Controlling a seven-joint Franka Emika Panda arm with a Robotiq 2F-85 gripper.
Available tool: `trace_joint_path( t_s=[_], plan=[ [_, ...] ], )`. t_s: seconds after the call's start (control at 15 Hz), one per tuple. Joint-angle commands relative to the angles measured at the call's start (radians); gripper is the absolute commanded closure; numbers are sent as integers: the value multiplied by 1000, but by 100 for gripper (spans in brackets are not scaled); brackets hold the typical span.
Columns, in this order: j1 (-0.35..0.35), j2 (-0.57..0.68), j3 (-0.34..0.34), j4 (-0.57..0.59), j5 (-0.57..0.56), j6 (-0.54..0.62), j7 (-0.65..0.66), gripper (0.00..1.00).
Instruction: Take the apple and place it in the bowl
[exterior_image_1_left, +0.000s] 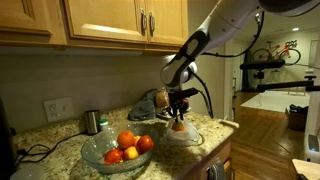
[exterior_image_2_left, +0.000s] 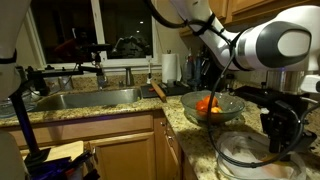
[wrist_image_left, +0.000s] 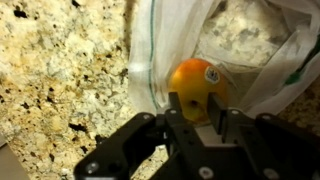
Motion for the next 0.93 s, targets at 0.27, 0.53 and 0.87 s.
trace_joint_path(
  t_s=[0.27, 0.53, 0.87],
  plan=[
    [17, 31, -17, 32, -13, -33, -23, 71],
    [17, 44, -18, 57, -20, -40, -28, 35],
    [17, 71, -15, 78, -15, -45, -33, 12]
  ],
)
